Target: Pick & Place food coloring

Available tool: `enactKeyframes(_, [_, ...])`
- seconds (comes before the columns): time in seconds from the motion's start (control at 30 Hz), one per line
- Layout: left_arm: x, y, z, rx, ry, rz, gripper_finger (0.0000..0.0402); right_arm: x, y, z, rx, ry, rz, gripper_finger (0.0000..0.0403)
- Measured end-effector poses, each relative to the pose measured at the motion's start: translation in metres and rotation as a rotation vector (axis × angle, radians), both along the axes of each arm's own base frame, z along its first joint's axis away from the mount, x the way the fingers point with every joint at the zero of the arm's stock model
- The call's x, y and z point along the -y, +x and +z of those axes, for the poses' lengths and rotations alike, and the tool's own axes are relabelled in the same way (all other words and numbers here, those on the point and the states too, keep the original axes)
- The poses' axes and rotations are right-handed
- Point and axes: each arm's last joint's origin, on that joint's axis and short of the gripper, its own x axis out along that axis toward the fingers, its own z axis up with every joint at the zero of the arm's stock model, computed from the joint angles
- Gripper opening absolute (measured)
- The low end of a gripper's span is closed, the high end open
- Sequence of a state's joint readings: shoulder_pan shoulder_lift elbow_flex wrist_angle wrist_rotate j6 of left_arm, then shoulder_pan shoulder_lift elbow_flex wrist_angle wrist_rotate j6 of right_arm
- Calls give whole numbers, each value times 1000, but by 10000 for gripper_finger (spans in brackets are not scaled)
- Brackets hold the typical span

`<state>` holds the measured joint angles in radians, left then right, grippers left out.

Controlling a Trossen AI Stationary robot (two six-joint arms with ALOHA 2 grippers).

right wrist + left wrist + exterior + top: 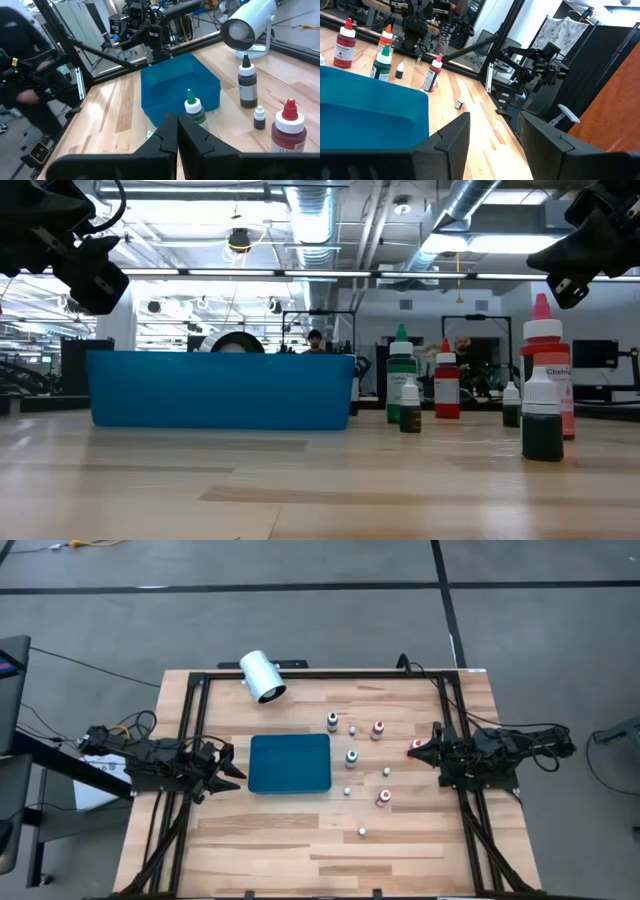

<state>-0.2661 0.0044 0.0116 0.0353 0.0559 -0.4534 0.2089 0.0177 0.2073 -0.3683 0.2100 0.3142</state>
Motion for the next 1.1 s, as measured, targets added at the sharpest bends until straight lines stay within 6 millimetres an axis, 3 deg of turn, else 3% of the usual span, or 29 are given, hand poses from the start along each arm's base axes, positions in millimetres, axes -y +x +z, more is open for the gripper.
enactKeyframes(0.87, [0,0,0,0,0,1,160,0,0,0,0,0,0,1])
enactKeyframes(1.1, [-2,1,-1,0,20,71,160,0,0,0,0,0,0,1])
